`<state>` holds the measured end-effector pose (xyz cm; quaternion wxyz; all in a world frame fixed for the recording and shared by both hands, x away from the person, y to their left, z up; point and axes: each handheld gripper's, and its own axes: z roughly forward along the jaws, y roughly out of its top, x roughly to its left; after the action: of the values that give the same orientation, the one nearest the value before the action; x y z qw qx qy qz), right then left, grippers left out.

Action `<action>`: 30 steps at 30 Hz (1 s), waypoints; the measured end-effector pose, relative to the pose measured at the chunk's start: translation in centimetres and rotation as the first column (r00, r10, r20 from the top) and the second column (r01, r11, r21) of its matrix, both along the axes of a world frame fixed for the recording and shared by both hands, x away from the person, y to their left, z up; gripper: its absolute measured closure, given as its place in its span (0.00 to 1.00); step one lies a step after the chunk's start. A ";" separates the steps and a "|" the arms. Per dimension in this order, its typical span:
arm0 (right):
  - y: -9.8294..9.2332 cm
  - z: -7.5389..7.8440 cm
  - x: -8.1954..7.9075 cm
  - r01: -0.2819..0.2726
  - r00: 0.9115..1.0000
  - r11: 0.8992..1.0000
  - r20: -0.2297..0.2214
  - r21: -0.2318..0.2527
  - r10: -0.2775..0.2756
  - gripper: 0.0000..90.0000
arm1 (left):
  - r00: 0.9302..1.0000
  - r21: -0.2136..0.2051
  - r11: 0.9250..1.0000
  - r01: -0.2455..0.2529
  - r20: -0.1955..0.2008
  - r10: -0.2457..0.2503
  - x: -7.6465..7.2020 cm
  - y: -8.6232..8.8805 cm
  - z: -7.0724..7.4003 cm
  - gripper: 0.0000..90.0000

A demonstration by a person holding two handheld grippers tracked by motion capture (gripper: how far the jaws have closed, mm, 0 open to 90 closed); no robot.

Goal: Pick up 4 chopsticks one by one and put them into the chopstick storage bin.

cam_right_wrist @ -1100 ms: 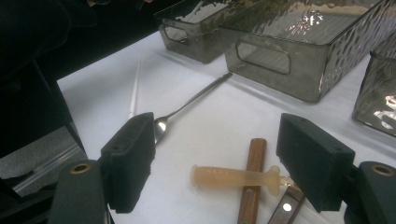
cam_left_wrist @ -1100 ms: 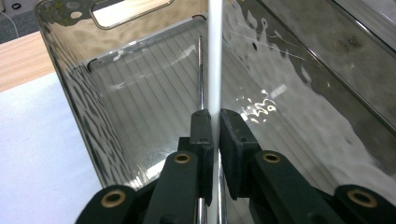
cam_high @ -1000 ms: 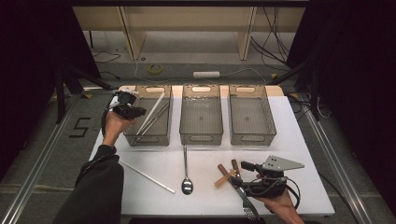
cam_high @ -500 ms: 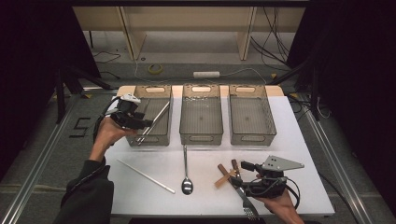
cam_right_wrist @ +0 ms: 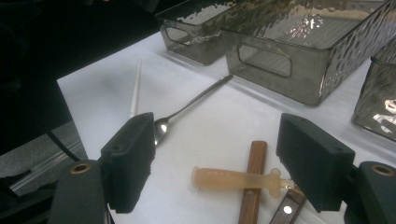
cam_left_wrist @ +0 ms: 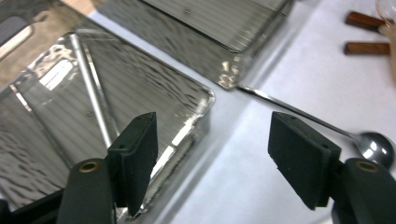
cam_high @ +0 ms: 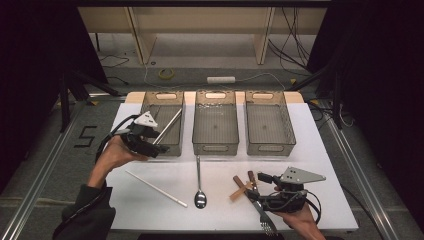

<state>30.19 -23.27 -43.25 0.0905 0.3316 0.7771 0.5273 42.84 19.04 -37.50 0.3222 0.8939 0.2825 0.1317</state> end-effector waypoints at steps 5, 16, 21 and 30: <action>0.0 0.0 0.0 0.000 1.000 1.000 -0.001 -0.001 0.000 0.32 | 0.999 0.036 0.998 0.045 -0.009 -0.044 -1.0 -0.5 -0.2 0.33; 0.1 0.0 -0.1 -0.001 1.000 1.000 -0.002 -0.002 0.001 0.32 | 0.990 0.146 0.980 0.136 -0.066 -0.128 -2.6 -1.3 -1.6 0.33; 0.1 0.1 -0.1 -0.003 1.000 1.000 -0.002 -0.005 0.003 0.32 | 0.982 0.164 0.971 0.171 -0.111 -0.154 -3.1 -1.8 -2.7 0.32; 0.1 0.0 -0.1 -0.003 1.000 1.000 -0.003 -0.005 0.003 0.32 | 0.975 0.205 0.958 0.202 -0.134 -0.177 -3.7 -2.1 -3.8 0.30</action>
<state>30.13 -23.18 -43.21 0.0894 0.3309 0.7791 0.5249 39.13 16.95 -41.28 0.2171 0.9527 0.1975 0.0790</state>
